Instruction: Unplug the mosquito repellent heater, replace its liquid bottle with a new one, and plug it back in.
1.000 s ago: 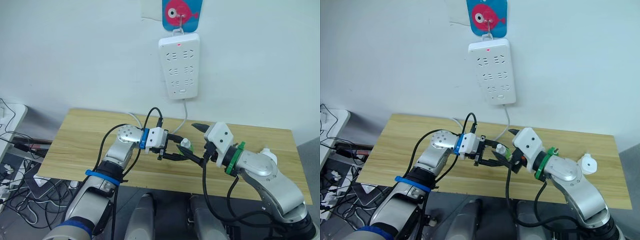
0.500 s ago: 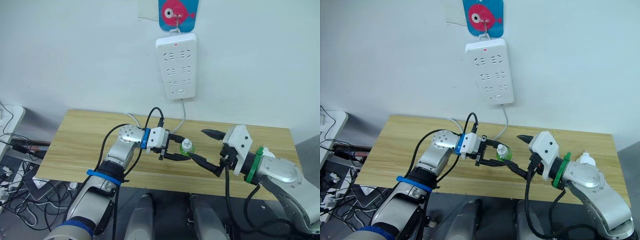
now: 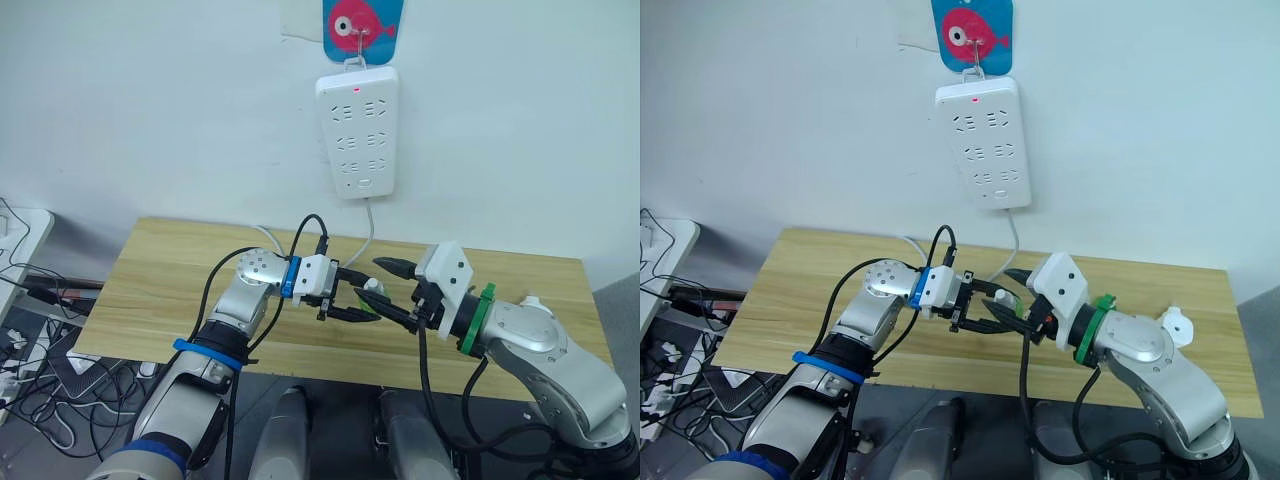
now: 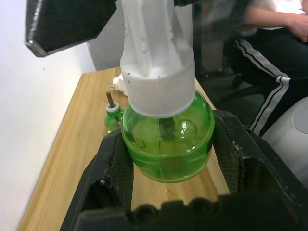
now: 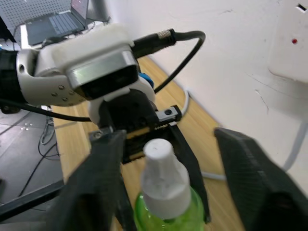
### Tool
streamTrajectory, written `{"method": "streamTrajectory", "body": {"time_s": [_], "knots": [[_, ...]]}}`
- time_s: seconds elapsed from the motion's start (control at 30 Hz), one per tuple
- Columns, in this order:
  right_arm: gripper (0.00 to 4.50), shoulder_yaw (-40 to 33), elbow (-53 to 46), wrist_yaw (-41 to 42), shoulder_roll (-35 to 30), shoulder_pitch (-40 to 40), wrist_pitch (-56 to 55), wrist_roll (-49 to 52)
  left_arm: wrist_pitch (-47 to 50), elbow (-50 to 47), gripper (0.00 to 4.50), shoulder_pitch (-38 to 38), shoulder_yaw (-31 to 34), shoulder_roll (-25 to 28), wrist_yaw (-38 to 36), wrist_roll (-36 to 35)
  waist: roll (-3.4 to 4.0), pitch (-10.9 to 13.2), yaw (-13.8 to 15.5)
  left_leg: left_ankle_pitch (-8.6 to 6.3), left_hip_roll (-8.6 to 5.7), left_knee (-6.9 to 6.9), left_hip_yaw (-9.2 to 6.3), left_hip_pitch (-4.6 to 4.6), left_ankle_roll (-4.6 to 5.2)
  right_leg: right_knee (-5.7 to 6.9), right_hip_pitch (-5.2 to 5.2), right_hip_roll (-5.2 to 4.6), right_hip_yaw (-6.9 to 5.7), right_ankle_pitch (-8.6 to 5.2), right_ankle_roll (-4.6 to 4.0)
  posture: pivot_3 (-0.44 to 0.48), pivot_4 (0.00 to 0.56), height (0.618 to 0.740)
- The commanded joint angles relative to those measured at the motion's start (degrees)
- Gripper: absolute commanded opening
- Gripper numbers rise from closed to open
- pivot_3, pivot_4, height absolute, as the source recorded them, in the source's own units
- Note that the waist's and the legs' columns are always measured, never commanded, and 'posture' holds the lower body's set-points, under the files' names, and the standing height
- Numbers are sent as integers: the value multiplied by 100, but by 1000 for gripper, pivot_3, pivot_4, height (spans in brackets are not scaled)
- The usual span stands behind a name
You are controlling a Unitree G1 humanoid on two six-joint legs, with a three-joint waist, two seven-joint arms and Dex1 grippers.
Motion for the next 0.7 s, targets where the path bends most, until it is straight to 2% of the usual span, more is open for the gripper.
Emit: {"method": "streamTrajectory", "body": {"time_s": [0.03, 0.13, 0.37, 0.53, 0.7], "knots": [[1438, 18, -138, 89, -16, 6, -215, -29, -7, -214, 2221, 15, 42, -63, -4, -76, 0, 0, 0, 0, 0, 0, 0, 0, 0, 0, 0, 0, 0, 0, 0, 150, 274, 740], [337, 4, -189, 126, -5, 39, -201, 30, 14, -231, 2221, 6, 29, -86, 11, -67, 0, 0, -1, 0, 0, 0, 0, 0, 0, 0, 0, 0, 1, 0, 0, 149, 274, 740], [295, -356, -662, 184, 46, 35, -19, 723, -49, -145, 2221, -12, 47, -99, 25, -11, 0, 0, 1, 0, 0, 0, 0, 0, 0, 0, 0, 0, 1, 0, 0, 152, 275, 740], [295, -1029, -931, -466, 264, -441, 297, 1157, -54, -26, 2221, 71, 130, 25, 66, 18, 0, 0, -11, 0, 3, -1, -1, 1, 0, 2, 0, 2, 1, 0, 0, 156, 282, 740], [295, -1324, -946, -1234, 512, -627, 714, 1440, -130, 79, 2221, 205, 178, 183, 73, 26, 0, 0, -6, 0, 3, -3, -2, 0, 0, 0, -1, 1, 0, 0, 0, 158, 291, 740]]}}
